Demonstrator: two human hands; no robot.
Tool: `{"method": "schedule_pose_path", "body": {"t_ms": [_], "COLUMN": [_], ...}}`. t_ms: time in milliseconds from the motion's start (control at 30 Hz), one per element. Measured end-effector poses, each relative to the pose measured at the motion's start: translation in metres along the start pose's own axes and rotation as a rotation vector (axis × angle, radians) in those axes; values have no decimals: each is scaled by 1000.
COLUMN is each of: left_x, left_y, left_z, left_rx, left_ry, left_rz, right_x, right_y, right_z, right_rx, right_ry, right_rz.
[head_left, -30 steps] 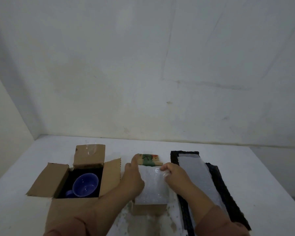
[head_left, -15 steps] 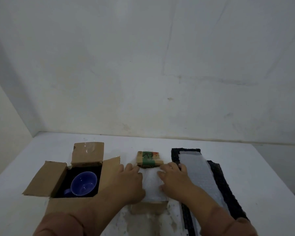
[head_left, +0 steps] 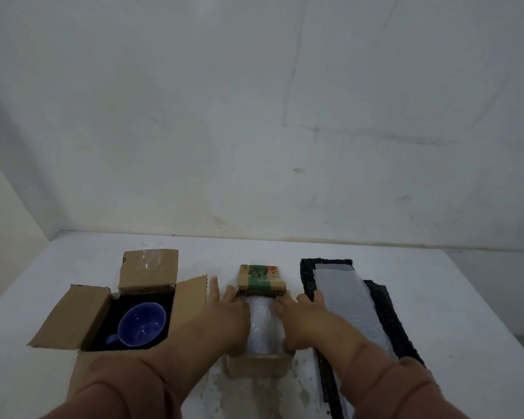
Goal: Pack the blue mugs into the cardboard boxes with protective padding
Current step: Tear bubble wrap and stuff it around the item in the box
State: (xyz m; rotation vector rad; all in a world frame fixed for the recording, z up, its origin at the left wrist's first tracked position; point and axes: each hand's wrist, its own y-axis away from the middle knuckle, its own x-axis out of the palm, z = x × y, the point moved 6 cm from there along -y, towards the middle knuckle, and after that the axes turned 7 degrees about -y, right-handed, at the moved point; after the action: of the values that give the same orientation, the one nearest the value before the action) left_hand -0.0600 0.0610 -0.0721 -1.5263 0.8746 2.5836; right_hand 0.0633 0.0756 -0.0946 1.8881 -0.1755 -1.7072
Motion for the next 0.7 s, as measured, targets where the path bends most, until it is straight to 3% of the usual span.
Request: {"method": "schedule_pose_path", "body": {"t_ms": [233, 433, 500, 567, 633, 700], "left_x": [-1, 6, 7, 9, 2, -18], "left_y": [-7, -6, -6, -8, -8, -9], "left_z": [-7, -6, -5, -3, -2, -9], "left_rx": [0, -12, -18, -41, -85, -107], "left_ry": [-60, 29, 64, 115, 194, 302], "left_rz": [95, 20, -8, -3, -6, -134], "right_x": [2, 17, 19, 10, -3, -1], "right_y": [-10, -10, -7, 1, 17, 36], "right_z": [24, 12, 6, -4, -27, -63], "right_rx": [119, 140, 112, 51, 15, 129], "right_ry": [99, -156, -305, -646, -946, -1096], "right_rz": [-54, -33, 21, -19, -215, -405]}}
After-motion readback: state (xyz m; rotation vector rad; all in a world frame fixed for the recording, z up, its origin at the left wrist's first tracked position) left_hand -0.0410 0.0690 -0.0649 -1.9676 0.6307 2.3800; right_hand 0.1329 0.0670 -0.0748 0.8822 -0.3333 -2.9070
